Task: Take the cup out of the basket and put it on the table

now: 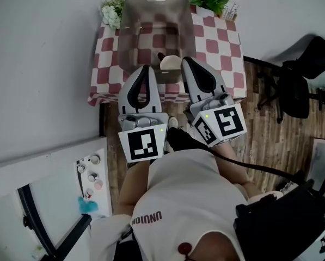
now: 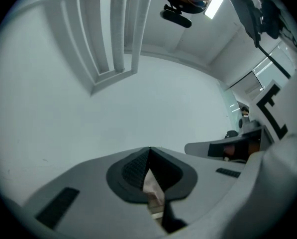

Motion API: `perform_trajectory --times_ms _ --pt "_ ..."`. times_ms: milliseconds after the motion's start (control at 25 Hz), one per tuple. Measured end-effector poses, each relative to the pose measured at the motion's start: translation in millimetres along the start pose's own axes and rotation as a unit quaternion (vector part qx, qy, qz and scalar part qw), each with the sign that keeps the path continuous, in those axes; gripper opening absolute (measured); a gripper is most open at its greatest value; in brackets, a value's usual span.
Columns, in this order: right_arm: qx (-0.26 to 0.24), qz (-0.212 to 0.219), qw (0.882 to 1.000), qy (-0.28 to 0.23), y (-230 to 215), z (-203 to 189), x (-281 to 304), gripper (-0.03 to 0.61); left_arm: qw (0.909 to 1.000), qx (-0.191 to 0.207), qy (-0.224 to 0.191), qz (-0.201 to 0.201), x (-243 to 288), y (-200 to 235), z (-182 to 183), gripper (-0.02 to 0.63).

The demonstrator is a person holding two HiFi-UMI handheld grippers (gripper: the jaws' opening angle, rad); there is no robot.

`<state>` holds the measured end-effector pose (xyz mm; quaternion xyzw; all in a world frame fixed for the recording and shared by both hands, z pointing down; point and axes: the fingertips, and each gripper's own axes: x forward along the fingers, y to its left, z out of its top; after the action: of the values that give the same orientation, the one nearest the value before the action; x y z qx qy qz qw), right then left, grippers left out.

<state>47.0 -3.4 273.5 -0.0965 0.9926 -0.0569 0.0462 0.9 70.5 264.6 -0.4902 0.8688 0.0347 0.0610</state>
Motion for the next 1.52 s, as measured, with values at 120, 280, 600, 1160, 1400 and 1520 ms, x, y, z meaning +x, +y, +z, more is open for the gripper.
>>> perform_trajectory --times_ms 120,280,600,1160,1400,1520 --pt "-0.002 0.004 1.000 -0.001 -16.0 2.4 19.8 0.018 1.0000 0.005 -0.001 0.007 24.1 5.1 -0.3 0.012" --pt "0.000 0.006 1.000 -0.003 -37.3 4.8 40.5 0.018 0.9997 0.016 -0.003 0.020 50.4 11.6 1.4 0.012" --pt "0.001 -0.003 1.000 -0.001 -68.3 6.2 70.6 0.018 0.9990 0.044 -0.006 0.009 86.0 27.9 13.2 0.012" --pt "0.009 -0.072 0.997 -0.027 -110.0 33.7 112.2 0.018 0.9559 0.248 0.019 -0.157 156.5 24.7 26.0 0.012" --pt "0.015 -0.106 0.994 -0.034 -124.1 39.7 130.5 0.018 0.9437 0.257 0.004 -0.209 194.7 21.2 25.4 0.012" --pt "0.017 -0.126 0.991 -0.032 -132.4 36.0 134.0 0.018 0.9374 0.252 0.002 -0.241 210.1 20.3 15.7 0.012"
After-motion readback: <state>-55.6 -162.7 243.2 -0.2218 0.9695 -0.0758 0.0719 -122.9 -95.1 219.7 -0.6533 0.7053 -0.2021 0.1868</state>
